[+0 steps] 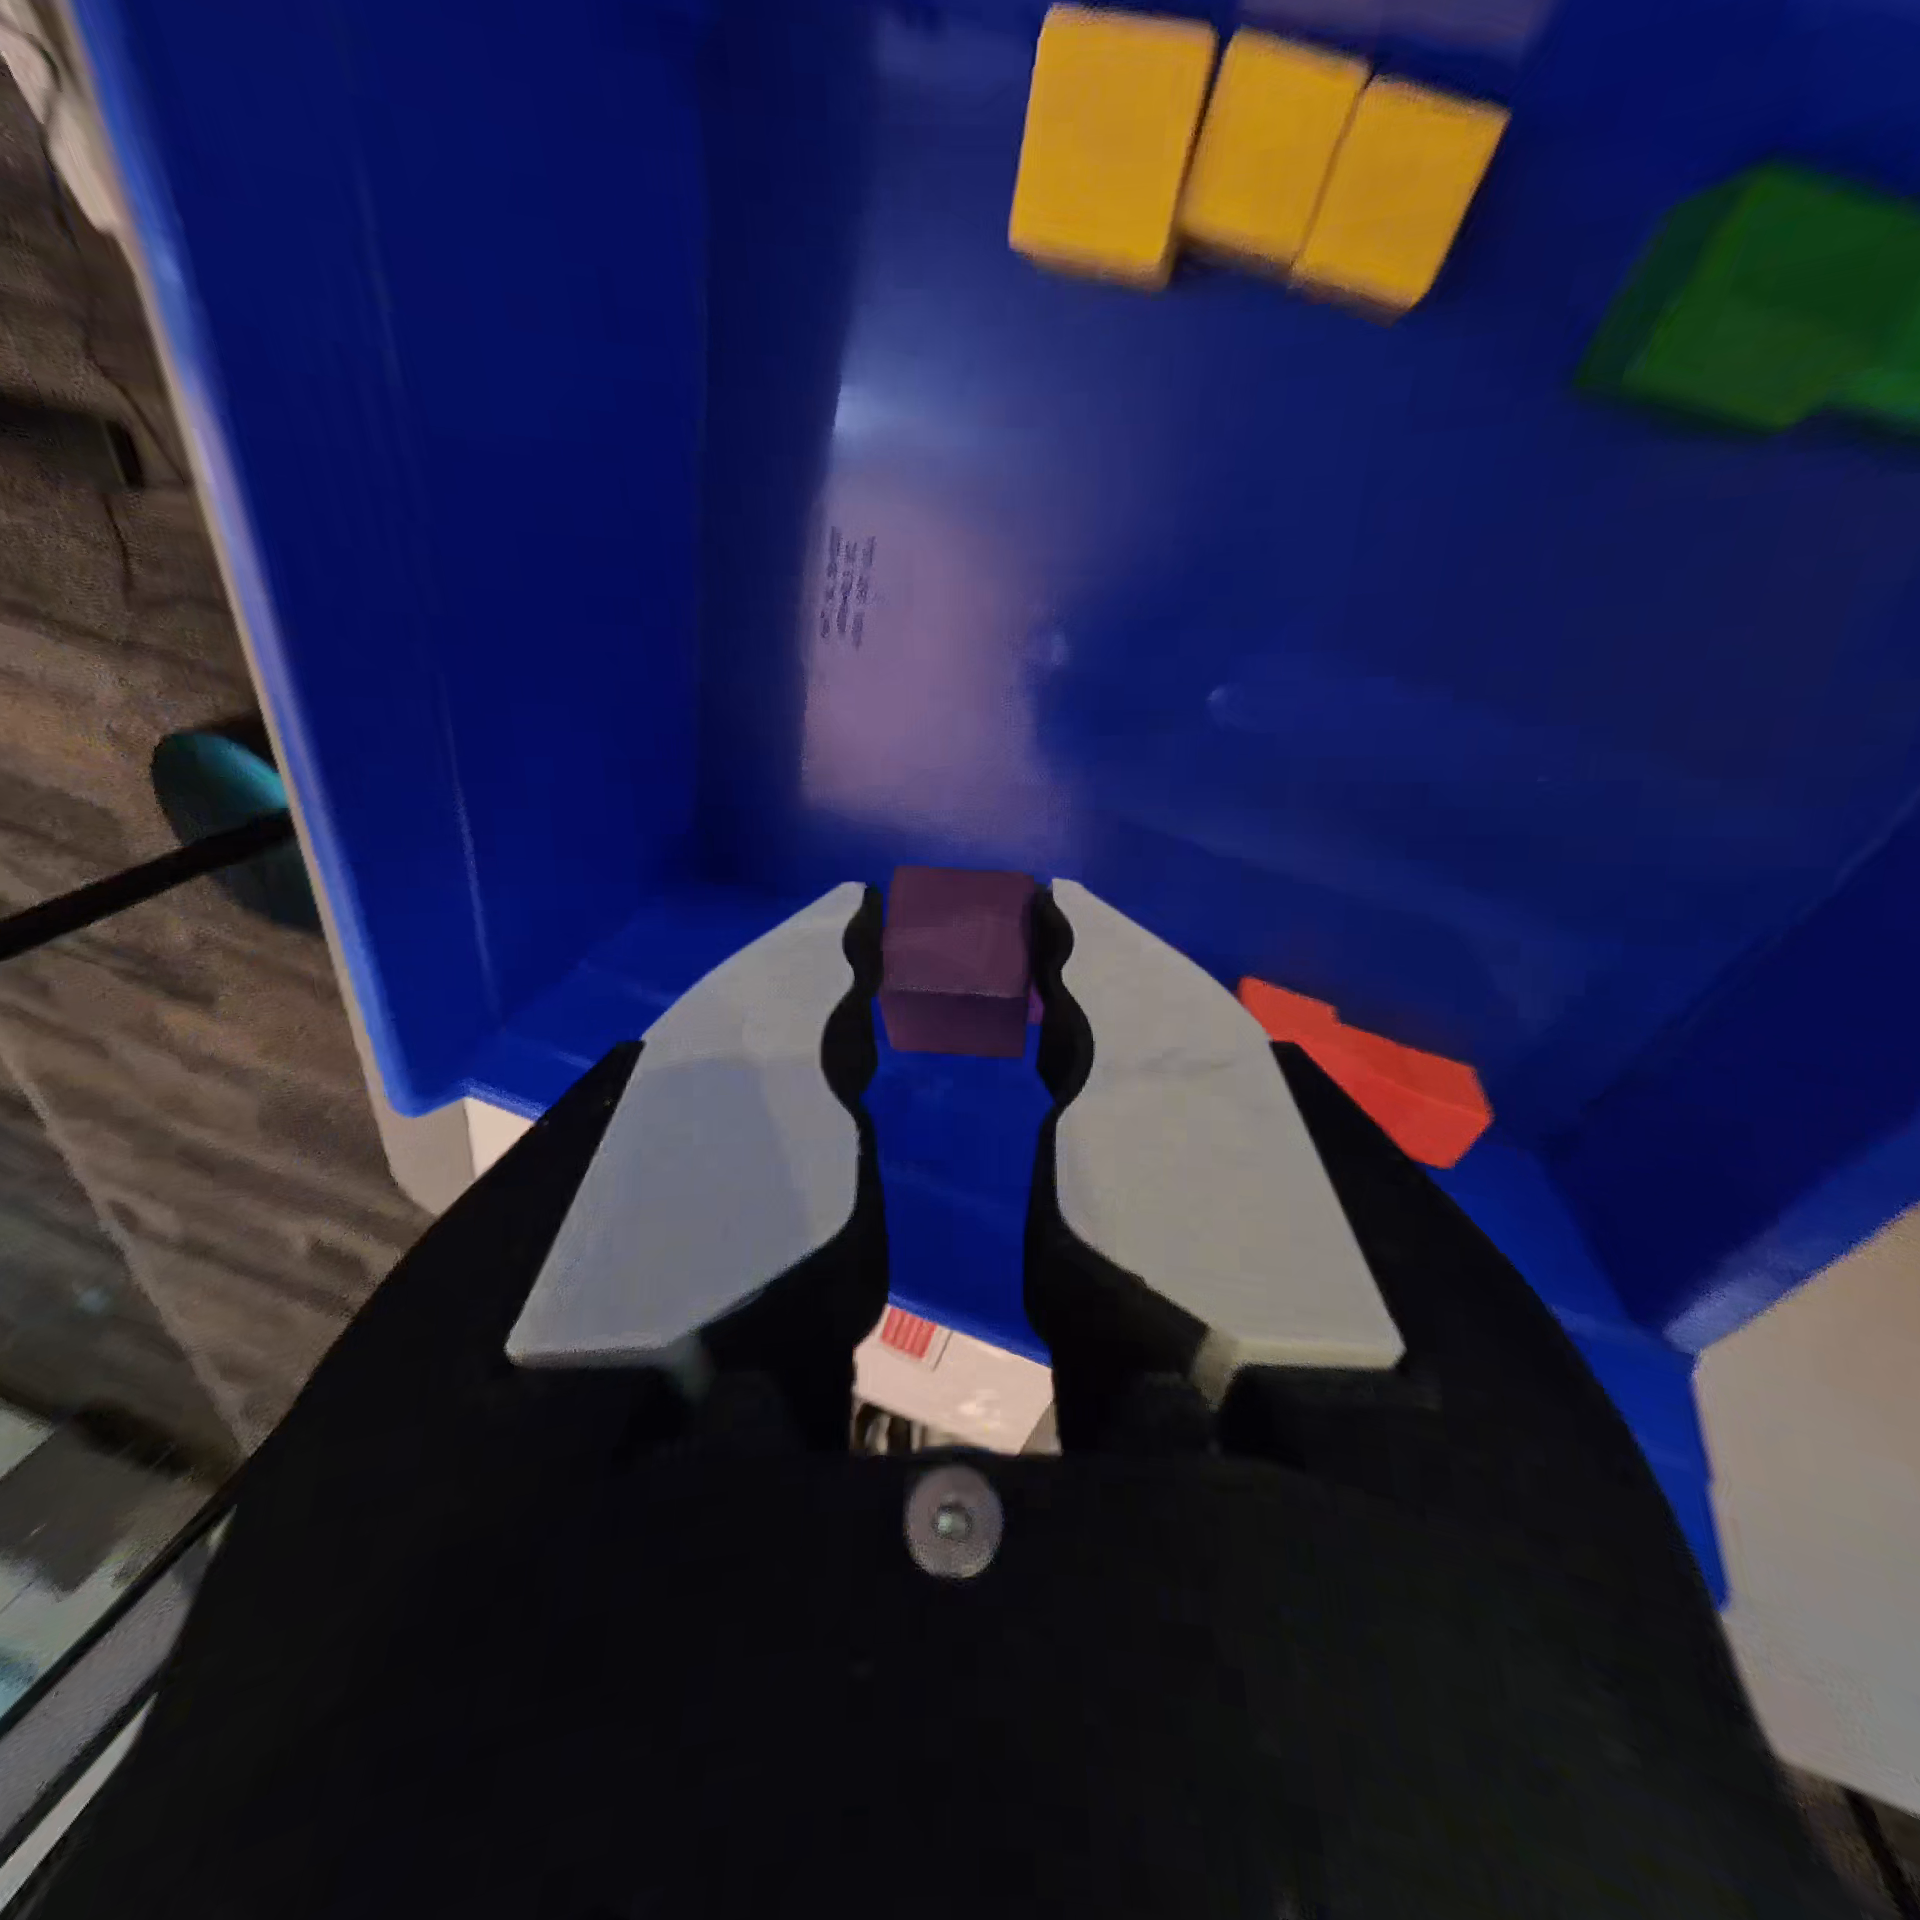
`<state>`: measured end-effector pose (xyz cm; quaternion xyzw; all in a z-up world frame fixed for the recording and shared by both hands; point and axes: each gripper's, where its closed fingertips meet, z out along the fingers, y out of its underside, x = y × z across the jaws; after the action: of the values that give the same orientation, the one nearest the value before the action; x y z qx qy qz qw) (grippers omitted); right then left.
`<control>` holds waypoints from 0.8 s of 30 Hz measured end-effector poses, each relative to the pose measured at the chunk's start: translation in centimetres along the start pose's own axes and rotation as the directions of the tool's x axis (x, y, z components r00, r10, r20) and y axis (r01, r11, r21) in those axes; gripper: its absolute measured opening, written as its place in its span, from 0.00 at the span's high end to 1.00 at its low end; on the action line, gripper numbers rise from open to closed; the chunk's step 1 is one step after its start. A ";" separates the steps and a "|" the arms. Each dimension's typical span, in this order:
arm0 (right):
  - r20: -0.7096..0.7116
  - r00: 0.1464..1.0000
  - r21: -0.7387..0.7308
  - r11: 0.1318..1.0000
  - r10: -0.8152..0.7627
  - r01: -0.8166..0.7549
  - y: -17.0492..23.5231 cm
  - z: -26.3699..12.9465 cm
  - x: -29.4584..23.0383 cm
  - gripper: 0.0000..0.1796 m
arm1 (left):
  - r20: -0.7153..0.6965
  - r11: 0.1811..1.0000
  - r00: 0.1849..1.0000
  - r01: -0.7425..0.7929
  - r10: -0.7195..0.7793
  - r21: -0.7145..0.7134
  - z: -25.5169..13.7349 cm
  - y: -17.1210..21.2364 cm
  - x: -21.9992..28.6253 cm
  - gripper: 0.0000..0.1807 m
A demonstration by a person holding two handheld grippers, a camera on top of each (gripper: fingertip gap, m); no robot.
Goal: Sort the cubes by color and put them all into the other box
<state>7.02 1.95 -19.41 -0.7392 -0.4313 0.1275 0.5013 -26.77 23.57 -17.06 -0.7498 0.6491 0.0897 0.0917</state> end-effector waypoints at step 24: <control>-0.060 0.790 0.365 0.723 -0.610 0.586 -12.3 -2.2 -8.2 0.73 | -0.504 0.514 0.817 0.316 0.279 0.797 -15.6 -14.5 20.6 0.85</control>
<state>-2.72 -4.18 -9.89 -0.4495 -0.6307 0.0605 0.6297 -9.27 1.93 -6.93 -0.6010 0.5930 -0.4743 0.2493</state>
